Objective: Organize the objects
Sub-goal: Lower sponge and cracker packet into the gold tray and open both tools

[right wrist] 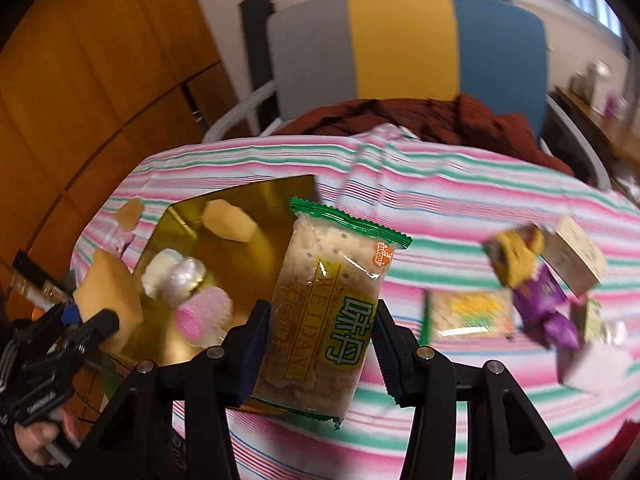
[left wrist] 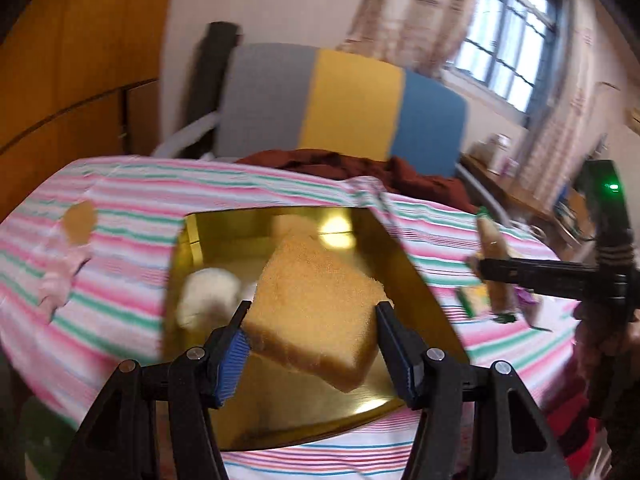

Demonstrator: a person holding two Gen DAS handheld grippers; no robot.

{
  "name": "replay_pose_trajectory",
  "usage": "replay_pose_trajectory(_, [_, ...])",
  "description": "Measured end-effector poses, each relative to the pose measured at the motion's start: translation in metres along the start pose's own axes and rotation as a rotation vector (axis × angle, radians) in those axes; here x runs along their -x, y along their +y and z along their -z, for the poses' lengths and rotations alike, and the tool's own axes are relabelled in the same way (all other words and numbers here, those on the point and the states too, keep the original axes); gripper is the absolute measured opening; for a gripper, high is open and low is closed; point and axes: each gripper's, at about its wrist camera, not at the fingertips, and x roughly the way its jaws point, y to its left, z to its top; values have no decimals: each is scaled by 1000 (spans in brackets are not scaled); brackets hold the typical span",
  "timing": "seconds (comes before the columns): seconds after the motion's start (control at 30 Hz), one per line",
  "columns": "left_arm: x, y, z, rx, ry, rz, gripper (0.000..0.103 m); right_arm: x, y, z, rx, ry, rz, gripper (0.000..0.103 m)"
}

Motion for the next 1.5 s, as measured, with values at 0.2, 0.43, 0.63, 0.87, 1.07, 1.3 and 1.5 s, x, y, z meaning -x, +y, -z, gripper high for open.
replay_pose_trajectory(0.2, [-10, 23, 7, 63, 31, -75, 62, -19, 28, -14, 76, 4, -12, 50])
replay_pose_trajectory(0.43, [-21, 32, 16, 88, 64, -102, 63, -37, 44, -27, 124, 26, -35, 50])
replay_pose_trajectory(0.63, [-24, 37, 21, 97, 86, -121, 67, -54, 53, -40, 135, 41, -36, 50])
replay_pose_trajectory(0.87, [-29, 42, 24, 117, 114, -140, 81, -70, 59, -54, 140, 56, -35, 51])
replay_pose_trajectory(1.07, [-28, 39, 24, 98, 110, -146, 83, -89, 63, -65, 141, 68, -18, 60])
replay_pose_trajectory(1.3, [-20, 38, 18, 94, 86, -175, 83, -83, 68, -52, 152, 58, -23, 64])
replay_pose_trajectory(1.5, [-11, 34, 14, 88, 63, -197, 83, -72, 76, -33, 165, 36, -22, 67])
